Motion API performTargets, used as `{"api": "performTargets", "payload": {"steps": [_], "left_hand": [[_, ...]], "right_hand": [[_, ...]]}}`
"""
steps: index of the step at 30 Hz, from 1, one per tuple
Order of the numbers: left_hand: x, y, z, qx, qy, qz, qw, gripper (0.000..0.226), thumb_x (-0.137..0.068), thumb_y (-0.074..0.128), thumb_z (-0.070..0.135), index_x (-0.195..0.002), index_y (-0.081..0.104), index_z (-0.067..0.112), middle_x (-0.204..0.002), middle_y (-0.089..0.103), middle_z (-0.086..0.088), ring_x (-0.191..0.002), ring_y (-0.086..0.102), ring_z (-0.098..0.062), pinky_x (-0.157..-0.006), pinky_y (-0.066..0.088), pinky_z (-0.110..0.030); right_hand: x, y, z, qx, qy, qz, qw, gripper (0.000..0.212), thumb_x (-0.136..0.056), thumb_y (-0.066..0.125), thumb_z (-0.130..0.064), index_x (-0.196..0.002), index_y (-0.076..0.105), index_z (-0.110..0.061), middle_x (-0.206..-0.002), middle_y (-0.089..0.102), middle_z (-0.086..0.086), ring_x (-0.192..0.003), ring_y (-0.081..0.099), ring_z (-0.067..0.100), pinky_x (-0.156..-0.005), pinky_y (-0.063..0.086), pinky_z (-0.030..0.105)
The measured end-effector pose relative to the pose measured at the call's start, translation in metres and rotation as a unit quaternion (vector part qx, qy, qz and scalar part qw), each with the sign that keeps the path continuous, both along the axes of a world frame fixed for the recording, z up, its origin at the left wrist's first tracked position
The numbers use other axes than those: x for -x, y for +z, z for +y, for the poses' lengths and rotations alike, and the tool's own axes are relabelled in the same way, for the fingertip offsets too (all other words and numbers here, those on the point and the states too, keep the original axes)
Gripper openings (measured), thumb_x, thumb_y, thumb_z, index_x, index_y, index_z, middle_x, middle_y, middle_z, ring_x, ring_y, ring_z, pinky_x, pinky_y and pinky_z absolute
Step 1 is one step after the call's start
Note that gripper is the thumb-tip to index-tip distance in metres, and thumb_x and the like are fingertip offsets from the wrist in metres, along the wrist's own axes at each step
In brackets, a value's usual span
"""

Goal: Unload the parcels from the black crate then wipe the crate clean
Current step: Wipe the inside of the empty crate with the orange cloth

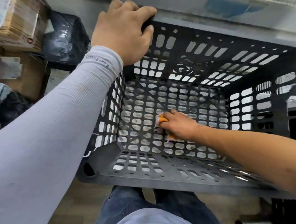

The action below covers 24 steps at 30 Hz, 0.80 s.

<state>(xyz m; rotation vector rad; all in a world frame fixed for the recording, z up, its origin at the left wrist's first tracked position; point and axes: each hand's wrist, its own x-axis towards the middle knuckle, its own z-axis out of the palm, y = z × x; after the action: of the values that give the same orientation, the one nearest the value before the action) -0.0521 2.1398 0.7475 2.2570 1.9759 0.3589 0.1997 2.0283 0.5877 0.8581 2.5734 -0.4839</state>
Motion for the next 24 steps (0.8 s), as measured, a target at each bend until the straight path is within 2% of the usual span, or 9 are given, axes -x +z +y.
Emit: {"api": "performTargets", "payload": {"steps": [4,9,11,14,17,19,21,24], "left_hand": [[0.000,0.001,-0.001,0.000,-0.003,-0.001,1.000,0.052,-0.103,0.036,0.050,-0.152,0.044,0.036,-0.147,0.054,-0.004,-0.139,0.041,-0.033,-0.109,0.039,-0.054],[0.000,0.000,0.000,0.000,-0.002,-0.001,1.000,0.053,-0.103,0.037,0.050,-0.153,0.044,0.035,-0.147,0.054,-0.005,-0.139,0.040,-0.035,-0.110,0.039,-0.055],[0.001,0.000,0.000,-0.001,-0.001,-0.004,1.000,0.053,-0.102,0.037,0.051,-0.153,0.044,0.036,-0.146,0.054,-0.005,-0.139,0.040,-0.034,-0.110,0.039,-0.054],[0.000,0.000,0.000,0.000,0.000,-0.005,1.000,0.053,-0.103,0.037,0.051,-0.153,0.044,0.036,-0.146,0.055,-0.005,-0.139,0.040,-0.034,-0.109,0.039,-0.054],[0.001,0.000,-0.001,-0.002,0.000,-0.007,1.000,0.053,-0.103,0.037,0.051,-0.153,0.044,0.036,-0.146,0.055,-0.004,-0.139,0.040,-0.034,-0.110,0.039,-0.054],[0.000,-0.001,0.000,-0.001,0.000,-0.009,1.000,0.052,-0.103,0.037,0.051,-0.153,0.044,0.036,-0.146,0.055,-0.004,-0.139,0.040,-0.034,-0.110,0.039,-0.054],[0.000,-0.001,0.000,0.000,0.000,-0.010,1.000,0.052,-0.103,0.037,0.050,-0.152,0.044,0.036,-0.146,0.055,-0.004,-0.139,0.040,-0.034,-0.109,0.039,-0.054],[0.001,-0.001,-0.001,0.002,0.002,-0.010,1.000,0.052,-0.102,0.036,0.051,-0.152,0.044,0.037,-0.146,0.055,-0.003,-0.140,0.039,-0.033,-0.108,0.039,-0.054]], "right_hand": [[-0.065,0.009,0.011,-0.016,-0.105,-0.059,0.993,0.036,-0.101,0.055,-0.020,-0.137,0.054,-0.022,-0.138,0.043,0.012,-0.123,0.043,0.034,-0.095,0.050,0.046],[-0.123,0.010,0.011,-0.055,-0.202,-0.143,0.967,0.056,-0.089,0.071,-0.011,-0.141,0.051,-0.020,-0.137,0.043,0.016,-0.119,0.044,0.044,-0.098,0.051,0.057],[-0.132,0.008,0.010,-0.057,-0.251,-0.168,0.951,0.054,-0.088,0.073,-0.011,-0.137,0.050,-0.016,-0.133,0.043,0.019,-0.120,0.043,0.047,-0.095,0.052,0.057],[-0.134,0.003,0.010,-0.054,-0.384,-0.152,0.909,0.049,-0.084,0.077,-0.012,-0.128,0.055,-0.008,-0.125,0.046,0.022,-0.113,0.048,0.049,-0.095,0.049,0.057],[-0.115,-0.004,0.005,-0.045,-0.482,-0.084,0.871,0.040,-0.083,0.076,-0.013,-0.115,0.055,-0.005,-0.120,0.049,0.025,-0.106,0.050,0.048,-0.098,0.045,0.052],[-0.096,-0.007,0.002,-0.051,-0.482,-0.040,0.874,0.024,-0.089,0.059,-0.005,-0.113,0.054,-0.009,-0.122,0.050,0.024,-0.106,0.050,0.045,-0.098,0.045,0.051],[-0.072,-0.010,-0.001,-0.036,-0.429,-0.012,0.902,0.030,-0.090,0.053,0.003,-0.115,0.056,-0.013,-0.126,0.051,0.019,-0.108,0.051,0.037,-0.101,0.046,0.048],[-0.041,-0.011,-0.001,-0.035,-0.368,0.003,0.929,0.031,-0.090,0.051,0.005,-0.114,0.054,-0.013,-0.132,0.048,0.017,-0.111,0.052,0.040,-0.097,0.049,0.049]]}}
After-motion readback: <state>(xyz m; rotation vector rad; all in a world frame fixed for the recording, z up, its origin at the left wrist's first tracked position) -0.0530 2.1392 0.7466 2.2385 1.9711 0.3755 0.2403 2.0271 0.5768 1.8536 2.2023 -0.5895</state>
